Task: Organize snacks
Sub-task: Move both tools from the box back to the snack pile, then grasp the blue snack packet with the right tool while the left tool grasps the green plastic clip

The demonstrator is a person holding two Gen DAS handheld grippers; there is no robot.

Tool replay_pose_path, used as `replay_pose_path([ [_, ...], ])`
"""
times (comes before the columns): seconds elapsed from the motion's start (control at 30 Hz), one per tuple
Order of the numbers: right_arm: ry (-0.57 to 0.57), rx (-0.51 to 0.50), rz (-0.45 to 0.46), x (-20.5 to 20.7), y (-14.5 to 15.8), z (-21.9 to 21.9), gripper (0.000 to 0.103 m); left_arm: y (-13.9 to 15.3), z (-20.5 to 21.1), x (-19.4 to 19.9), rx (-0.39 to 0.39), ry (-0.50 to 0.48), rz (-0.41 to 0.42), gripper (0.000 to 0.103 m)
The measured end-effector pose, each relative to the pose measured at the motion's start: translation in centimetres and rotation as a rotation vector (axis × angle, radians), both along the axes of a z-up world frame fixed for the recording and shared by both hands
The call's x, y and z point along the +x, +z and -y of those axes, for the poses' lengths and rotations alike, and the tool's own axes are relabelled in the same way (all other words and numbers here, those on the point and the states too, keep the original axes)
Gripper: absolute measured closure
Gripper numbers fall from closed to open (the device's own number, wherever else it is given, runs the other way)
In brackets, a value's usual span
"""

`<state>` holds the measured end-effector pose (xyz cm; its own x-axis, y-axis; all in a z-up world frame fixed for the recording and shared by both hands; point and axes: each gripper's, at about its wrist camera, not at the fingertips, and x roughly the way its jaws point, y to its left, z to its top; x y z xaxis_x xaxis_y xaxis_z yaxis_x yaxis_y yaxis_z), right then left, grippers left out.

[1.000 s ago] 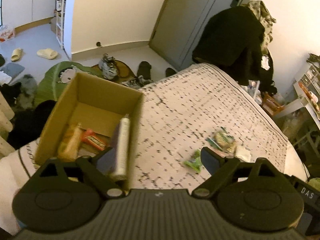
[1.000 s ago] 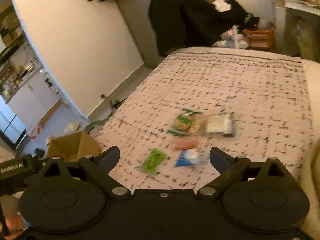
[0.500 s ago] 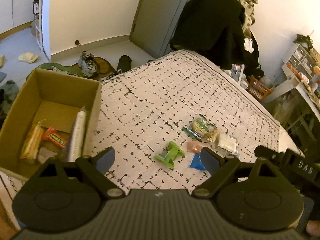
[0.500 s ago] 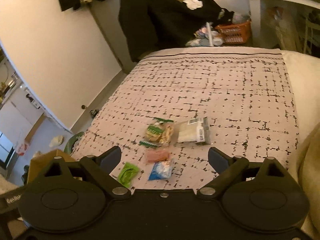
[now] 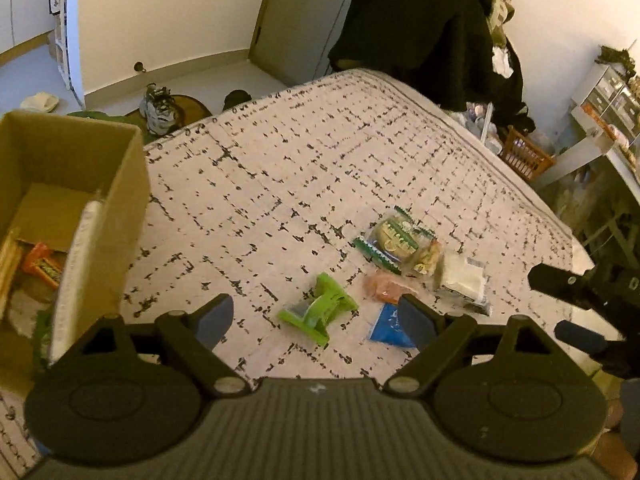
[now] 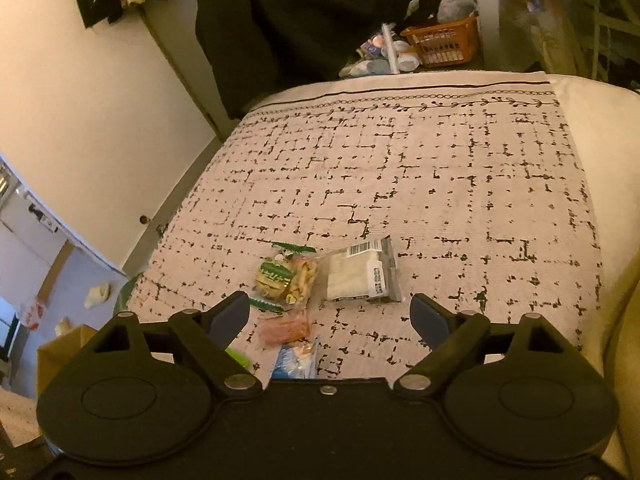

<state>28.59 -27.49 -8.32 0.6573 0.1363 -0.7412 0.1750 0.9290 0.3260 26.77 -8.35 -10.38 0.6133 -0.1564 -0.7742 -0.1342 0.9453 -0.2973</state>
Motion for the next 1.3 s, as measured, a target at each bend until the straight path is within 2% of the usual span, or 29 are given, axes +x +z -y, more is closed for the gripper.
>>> replay_pose_path([
  [0.2, -0.013, -0.037, -0.044, 1.8, -1.7, 0.6, 0.016, -2.3, 0.8, 2.0, 0.021, -0.029, -0.029, 0.019],
  [0.37, 0.004, -0.012, -0.094, 2.5, -3.2, 0.2, 0.016, -4.5, 1.9, 3.4, 0.094, -0.095, -0.055, 0.021],
  [0.47, 0.041, 0.004, -0.121, 3.1, -4.0, -1.1, 0.024, -5.4, 2.6, 3.8, 0.146, -0.151, -0.041, 0.021],
  [0.53, 0.060, 0.028, -0.155, 3.5, -4.8, -1.8, 0.032, -6.2, 2.5, 3.9, 0.140, -0.154, -0.050, 0.022],
  [0.6, 0.073, 0.042, -0.183, 3.8, -5.7, -2.4, 0.033, -7.0, 2.5, 3.9, 0.124, -0.152, -0.063, 0.024],
  [0.7, 0.081, 0.056, -0.208, 4.1, -6.4, -2.8, 0.034, -7.2, 3.2, 3.6, 0.177, -0.181, -0.013, 0.024],
  [0.77, 0.077, 0.084, -0.221, 4.3, -6.8, -2.8, 0.035, -7.2, 3.3, 3.5, 0.173, -0.189, -0.001, 0.024],
  [0.87, 0.066, 0.111, -0.247, 4.6, -7.5, -2.8, 0.041, -7.3, 3.6, 3.8, 0.181, -0.199, 0.010, 0.025],
  [0.93, 0.063, 0.116, -0.255, 4.7, -7.9, -3.0, 0.042, -7.4, 3.6, 4.0, 0.178, -0.197, 0.016, 0.030],
  [1.03, 0.079, 0.137, -0.256, 4.8, -7.9, -3.5, 0.045, -7.6, 3.4, 4.0, 0.191, -0.173, 0.027, 0.045],
  [1.07, 0.086, 0.149, -0.260, 4.8, -8.0, -3.7, 0.046, -7.6, 3.2, 3.9, 0.187, -0.159, 0.028, 0.053],
  [1.1, 0.090, 0.156, -0.264, 4.7, -8.0, -3.9, 0.049, -7.4, 3.1, 3.9, 0.176, -0.156, 0.028, 0.067],
  [1.13, 0.094, 0.154, -0.264, 4.7, -8.1, -4.1, 0.055, -7.4, 2.9, 3.9, 0.164, -0.158, 0.028, 0.074],
  [1.17, 0.099, 0.145, -0.266, 4.7, -8.3, -4.5, 0.059, -7.3, 2.8, 3.8, 0.154, -0.155, 0.025, 0.077],
  [1.2, 0.099, 0.134, -0.269, 4.7, -8.4, -4.7, 0.069, -7.2, 2.6, 3.8, 0.149, -0.152, 0.025, 0.078],
  [1.3, 0.096, 0.118, -0.263, 4.6, -8.5, -4.9, 0.073, -7.0, 2.3, 3.5, 0.128, -0.145, 0.019, 0.080],
])
